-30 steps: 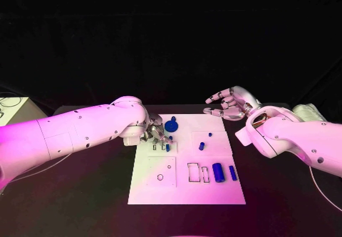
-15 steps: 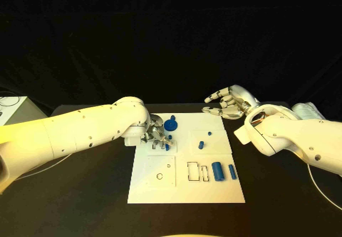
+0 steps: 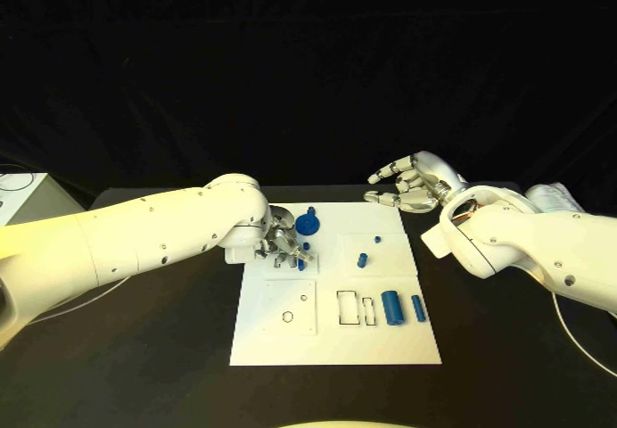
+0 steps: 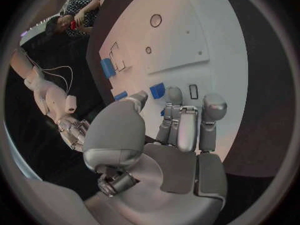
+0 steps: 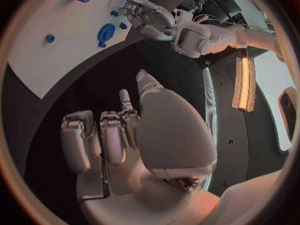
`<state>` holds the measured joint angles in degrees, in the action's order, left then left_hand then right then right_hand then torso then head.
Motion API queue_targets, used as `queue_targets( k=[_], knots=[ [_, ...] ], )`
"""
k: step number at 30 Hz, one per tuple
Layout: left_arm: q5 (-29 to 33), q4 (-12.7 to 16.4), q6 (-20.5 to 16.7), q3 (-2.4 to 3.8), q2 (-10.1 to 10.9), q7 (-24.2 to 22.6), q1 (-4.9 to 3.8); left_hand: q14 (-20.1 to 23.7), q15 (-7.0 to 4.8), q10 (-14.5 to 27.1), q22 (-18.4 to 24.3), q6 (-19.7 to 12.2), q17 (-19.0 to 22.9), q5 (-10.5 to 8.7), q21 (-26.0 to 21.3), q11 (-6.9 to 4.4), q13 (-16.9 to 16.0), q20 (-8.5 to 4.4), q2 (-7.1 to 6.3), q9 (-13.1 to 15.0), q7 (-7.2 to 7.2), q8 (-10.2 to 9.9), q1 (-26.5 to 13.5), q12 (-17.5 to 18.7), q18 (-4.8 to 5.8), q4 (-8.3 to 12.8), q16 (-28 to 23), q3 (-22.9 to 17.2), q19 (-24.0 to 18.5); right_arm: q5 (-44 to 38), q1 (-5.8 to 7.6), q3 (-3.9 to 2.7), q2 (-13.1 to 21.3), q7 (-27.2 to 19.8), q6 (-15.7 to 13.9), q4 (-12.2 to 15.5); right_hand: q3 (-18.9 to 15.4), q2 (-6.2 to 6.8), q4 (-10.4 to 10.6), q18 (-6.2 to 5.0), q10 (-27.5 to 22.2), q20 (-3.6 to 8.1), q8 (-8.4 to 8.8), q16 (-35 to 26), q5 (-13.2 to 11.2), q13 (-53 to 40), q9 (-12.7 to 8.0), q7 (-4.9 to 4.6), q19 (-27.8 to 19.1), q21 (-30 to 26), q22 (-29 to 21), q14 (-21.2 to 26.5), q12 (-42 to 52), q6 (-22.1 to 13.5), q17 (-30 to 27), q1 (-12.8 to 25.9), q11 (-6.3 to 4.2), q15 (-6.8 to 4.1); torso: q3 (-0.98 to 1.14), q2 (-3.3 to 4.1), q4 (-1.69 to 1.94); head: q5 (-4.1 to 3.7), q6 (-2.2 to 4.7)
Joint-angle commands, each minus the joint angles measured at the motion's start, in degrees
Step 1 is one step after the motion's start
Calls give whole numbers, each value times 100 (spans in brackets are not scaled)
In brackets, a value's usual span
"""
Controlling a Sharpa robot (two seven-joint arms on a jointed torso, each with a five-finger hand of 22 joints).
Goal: Assemble the parts on the task board
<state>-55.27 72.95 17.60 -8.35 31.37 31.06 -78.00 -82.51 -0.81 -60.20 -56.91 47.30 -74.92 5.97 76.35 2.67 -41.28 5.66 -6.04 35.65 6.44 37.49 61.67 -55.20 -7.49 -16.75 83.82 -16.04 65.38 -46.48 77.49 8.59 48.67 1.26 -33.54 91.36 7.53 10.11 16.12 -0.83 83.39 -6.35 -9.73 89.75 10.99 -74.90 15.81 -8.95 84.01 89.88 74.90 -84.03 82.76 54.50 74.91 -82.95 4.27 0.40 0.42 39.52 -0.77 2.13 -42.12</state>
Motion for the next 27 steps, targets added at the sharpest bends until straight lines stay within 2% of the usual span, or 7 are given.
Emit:
queue_targets(
  k=[1, 6, 10, 22, 24, 25, 27],
  knots=[
    [84, 20, 86, 1, -4, -9, -3, 0, 31, 56, -9, -36, -132, -3, 34, -6, -4, 27, 66, 27, 7, 39, 43, -22, 68, 2, 39, 2, -28, -4, -1, -2, -12, -8, 91, -7, 14, 32, 27, 83, -23, 25, -30, 8, -13, -824, 9, -9, 599, 12, 1510, -586, -12, -48, 1468, 46, 5, -26, 4, 1, -2, 9, 4],
    [161, 30, 78, 1, -1, -13, -3, -7, 26, 81, -36, -55, -161, 3, 52, -14, 1, 30, 136, 108, -1, 53, 244, -39, 70, 7, 57, -81, -27, -4, -2, -1, -24, 4, 106, -19, 14, 32, 27, 83, -23, 25, -30, 8, -13, -824, 9, -9, 599, 12, 1510, -586, -12, -48, 1468, 46, 5, -26, 4, 4, -2, 6, -1],
    [187, 28, 65, 1, -1, -16, -3, -15, 6, 86, -62, -61, -193, -3, 74, -40, -22, 23, 221, 230, -28, 66, 648, -78, 71, 15, 75, -346, -35, -4, -5, -1, -37, 11, 117, -33, 16, 26, 30, 83, -26, 25, -38, 6, -12, -820, 12, -8, 599, 12, 1510, -585, -16, -51, 1465, 62, 4, -25, 7, 3, -6, 16, 3],
    [316, 30, -79, 1, 10, -44, -2, -42, -26, 60, -123, -75, -253, -13, 116, -80, -29, -4, 240, 467, -66, 71, 1157, -109, 79, 50, 102, -1018, -28, -11, -11, -1, -56, 49, 147, -64, 18, 25, 28, 83, -23, 25, -41, 6, -11, -823, 13, -8, 599, 12, 1510, -585, -12, -52, 1465, 64, 4, -25, 9, 7, -13, 30, -11],
    [372, 32, -171, 1, 19, -58, -1, -43, -31, 57, -127, -86, -257, -11, 121, -85, -20, -11, 207, 533, -73, 84, 1239, -106, 79, 69, 103, -1214, -33, -20, -12, -1, -57, 60, 158, -70, 18, 25, 28, 83, -23, 25, -41, 6, -11, -823, 13, -8, 599, 12, 1510, -585, -12, -52, 1465, 64, 4, -25, 7, 5, -13, 31, -6],
    [407, 34, -219, 2, 26, -65, -1, -48, -49, 52, -150, -101, -266, 1, 133, -100, -31, -16, 199, 575, -90, 98, 1363, -110, 82, 158, 107, -1388, -18, -26, -12, -1, -58, 70, 168, -74, 18, 25, 28, 83, -23, 25, -41, 6, -11, -823, 13, -8, 599, 12, 1510, -585, -12, -52, 1465, 64, 4, -25, 7, 3, -14, 32, -4],
    [472, 39, -298, 2, 42, -76, 0, -99, -62, -37, -212, -133, -345, -4, 173, -124, -85, -40, 58, 794, -79, 207, 1439, -158, 92, 313, 144, -2046, 20, -32, -13, -1, -59, 87, 188, -81, 22, 23, 24, 83, -34, 25, -46, 0, -11, -811, 15, -8, 599, 12, 1510, -580, -25, -55, 1449, 64, 4, -25, 7, 0, -13, 33, -4]
  ],
)
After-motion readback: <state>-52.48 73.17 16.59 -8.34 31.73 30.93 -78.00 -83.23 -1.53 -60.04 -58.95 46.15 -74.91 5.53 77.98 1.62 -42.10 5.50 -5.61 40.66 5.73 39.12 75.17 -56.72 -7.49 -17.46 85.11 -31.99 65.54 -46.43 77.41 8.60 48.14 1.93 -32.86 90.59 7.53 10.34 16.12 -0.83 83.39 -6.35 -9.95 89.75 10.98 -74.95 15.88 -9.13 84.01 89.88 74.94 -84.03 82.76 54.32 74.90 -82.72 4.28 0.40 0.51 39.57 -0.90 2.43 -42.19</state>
